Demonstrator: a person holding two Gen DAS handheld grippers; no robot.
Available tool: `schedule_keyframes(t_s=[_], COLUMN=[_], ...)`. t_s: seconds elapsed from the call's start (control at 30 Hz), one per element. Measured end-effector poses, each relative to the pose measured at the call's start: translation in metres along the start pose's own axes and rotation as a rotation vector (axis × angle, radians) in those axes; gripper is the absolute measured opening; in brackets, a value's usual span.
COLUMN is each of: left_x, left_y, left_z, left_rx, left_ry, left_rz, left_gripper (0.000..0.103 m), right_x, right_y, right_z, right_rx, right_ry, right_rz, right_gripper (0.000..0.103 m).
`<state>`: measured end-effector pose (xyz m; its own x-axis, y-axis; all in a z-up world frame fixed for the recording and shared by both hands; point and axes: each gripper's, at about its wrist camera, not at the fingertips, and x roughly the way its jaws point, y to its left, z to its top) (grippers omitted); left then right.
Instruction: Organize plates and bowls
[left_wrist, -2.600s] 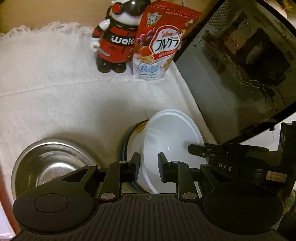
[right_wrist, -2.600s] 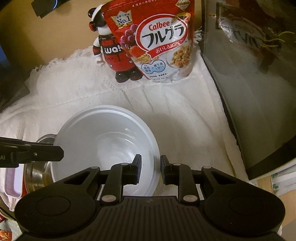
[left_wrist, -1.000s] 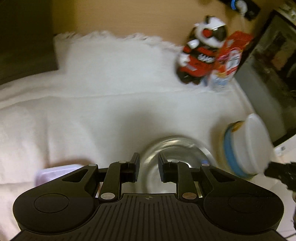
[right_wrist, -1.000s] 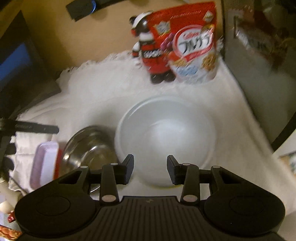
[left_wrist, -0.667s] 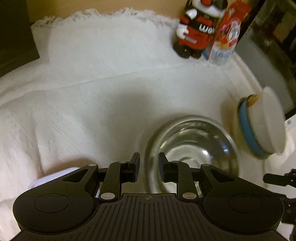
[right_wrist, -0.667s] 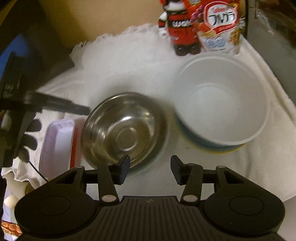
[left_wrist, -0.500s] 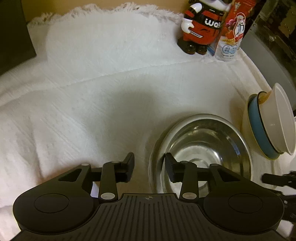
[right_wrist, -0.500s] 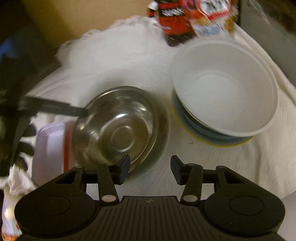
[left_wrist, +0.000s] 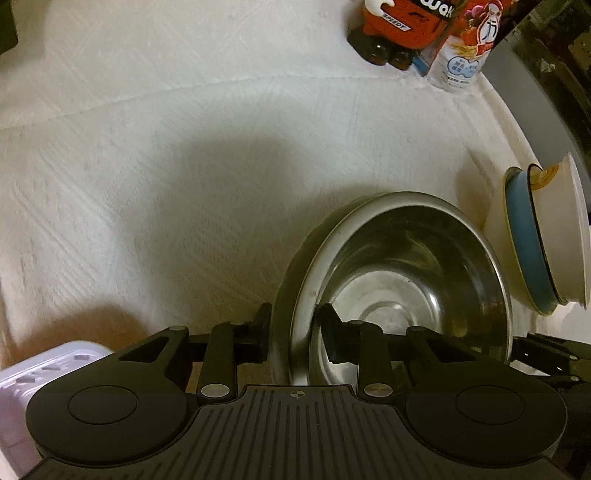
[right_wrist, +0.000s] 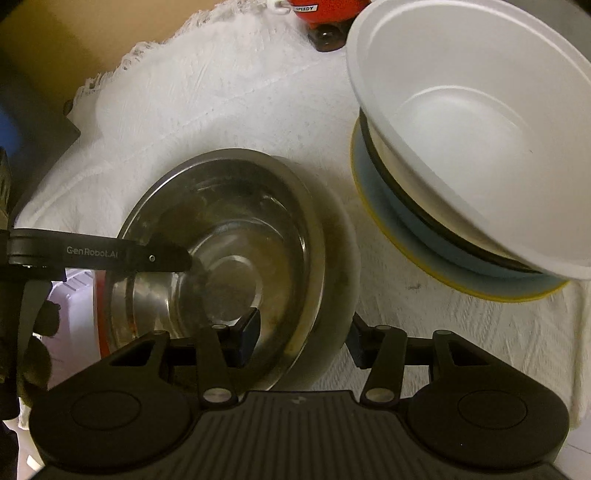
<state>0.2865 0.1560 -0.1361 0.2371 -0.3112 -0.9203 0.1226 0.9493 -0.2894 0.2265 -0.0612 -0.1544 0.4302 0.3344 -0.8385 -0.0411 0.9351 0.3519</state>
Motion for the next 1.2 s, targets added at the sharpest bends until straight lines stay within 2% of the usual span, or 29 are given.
schedule_keyframes(t_s=[0.1,0.3,0.53,0.63,0.77,0.97,1.07,1.2], left_x=[-0.004,-0.014,-0.028,-0.047,-0.081,-0.107,-0.112,-0.12], left_y=[0.009,0.029,0.041,0.039,0.029,0.012,-0.007,-0.039], left_z=[-0.001,0.005,0.003,-0.001,-0.005,-0.006,-0.008,-0.011], left_rx=[-0.033,-0.073,-0.136,-0.147,-0.148,-0.2,-0.207,-0.213], left_ry=[0.001,-0.031,-0.06,-0.117,-0.236,-0.359,-0.421,-0.501], left_rz=[-0.004,0.052,0.021,0.037,0.065,0.009,-0.023,0.011], left_gripper=[0.03,0.032,0.03,0.031,0.031,0.03,0.023,0.021], right_x=[0.001,0.01,0.01,0.001,-0.018,-0.052,-0.067,-0.097], right_y=[0.005,0.029,0.03,0.032,0.031,0.04,0.042,0.042], right_z=[0.002,0.007,0.014,0.013,0.011,0.016,0.033,0.057], right_rx=[-0.005,-0.064,-0.097,-0.114,-0.135,-0.226,-0.268,-0.352], right_ry=[0.001,0.017,0.031,0.022,-0.002,-0.079,-0.103,-0.206], right_rz=[-0.001,0.036,0.017,0.008,0.017,0.014,0.049,0.13], right_gripper=[0.05,0.05,0.05,0.05,0.05,0.05,0.05,0.05])
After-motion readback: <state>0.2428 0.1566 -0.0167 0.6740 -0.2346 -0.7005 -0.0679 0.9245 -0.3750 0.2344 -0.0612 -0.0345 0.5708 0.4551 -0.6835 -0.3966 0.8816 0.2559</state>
